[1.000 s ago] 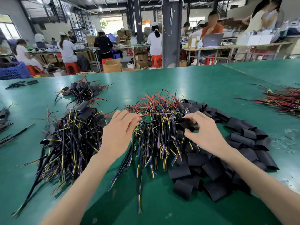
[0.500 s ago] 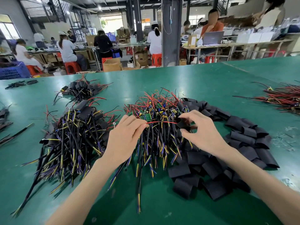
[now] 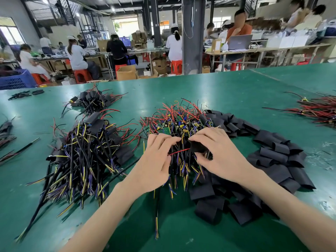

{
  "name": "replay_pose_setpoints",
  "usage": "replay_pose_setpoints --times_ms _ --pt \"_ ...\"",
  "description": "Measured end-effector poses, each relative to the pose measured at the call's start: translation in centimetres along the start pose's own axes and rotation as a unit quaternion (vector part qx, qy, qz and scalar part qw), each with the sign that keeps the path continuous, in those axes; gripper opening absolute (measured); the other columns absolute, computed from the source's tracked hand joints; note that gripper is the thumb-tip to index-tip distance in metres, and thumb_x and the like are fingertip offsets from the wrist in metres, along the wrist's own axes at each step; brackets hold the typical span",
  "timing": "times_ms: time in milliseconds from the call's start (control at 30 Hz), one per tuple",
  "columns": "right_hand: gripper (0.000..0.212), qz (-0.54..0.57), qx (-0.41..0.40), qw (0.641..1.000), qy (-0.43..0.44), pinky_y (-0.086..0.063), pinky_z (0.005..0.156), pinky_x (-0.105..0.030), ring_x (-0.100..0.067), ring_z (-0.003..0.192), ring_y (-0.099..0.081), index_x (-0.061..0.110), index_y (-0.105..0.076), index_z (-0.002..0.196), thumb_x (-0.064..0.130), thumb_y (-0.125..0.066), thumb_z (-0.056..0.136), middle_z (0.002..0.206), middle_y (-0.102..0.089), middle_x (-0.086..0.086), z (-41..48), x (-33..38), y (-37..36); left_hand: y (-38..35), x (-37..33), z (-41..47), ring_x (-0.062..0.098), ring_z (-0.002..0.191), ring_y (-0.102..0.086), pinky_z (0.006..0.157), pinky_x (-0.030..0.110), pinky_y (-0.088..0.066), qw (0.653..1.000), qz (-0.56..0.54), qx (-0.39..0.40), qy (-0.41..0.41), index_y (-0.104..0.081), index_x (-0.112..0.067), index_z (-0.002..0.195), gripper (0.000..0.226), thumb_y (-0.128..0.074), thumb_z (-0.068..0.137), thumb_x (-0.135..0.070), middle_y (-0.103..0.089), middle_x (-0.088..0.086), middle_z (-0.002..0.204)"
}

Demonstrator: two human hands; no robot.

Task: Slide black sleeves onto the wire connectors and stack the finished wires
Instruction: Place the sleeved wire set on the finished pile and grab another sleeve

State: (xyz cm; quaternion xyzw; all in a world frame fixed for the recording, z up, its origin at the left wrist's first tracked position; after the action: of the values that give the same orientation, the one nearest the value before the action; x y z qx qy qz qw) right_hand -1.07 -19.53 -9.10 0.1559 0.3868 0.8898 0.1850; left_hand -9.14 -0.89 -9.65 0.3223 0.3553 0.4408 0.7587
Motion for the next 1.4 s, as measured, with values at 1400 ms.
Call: replay_pose_setpoints --times_ms 1400 --pt "0.039 0.073 0.021 0.996 0.041 -0.040 0.090 -0.023 -0.022 0.095 -0.052 0.001 -0.063 0.114 0.002 -0.071 0.076 0.104 -0.057 -0.009 -0.3 0.9 -1.1 -0.2 -0.3 0.2 0.015 0.142 -0.020 0.115 0.036 -0.026 0.982 -0.020 -0.133 -0.132 -0.029 -0.018 0.144 0.072 -0.068 0.085 -0.025 -0.013 -0.003 0.153"
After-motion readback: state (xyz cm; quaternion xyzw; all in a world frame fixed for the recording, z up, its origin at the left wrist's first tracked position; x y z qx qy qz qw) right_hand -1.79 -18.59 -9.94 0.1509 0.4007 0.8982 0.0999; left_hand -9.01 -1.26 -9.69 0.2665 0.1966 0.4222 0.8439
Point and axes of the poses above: each hand's wrist, its own z-axis towards the middle knuckle, its own y-axis out of the back of the hand, x = y × z, the point moved 1 cm from there along z, towards the middle knuckle
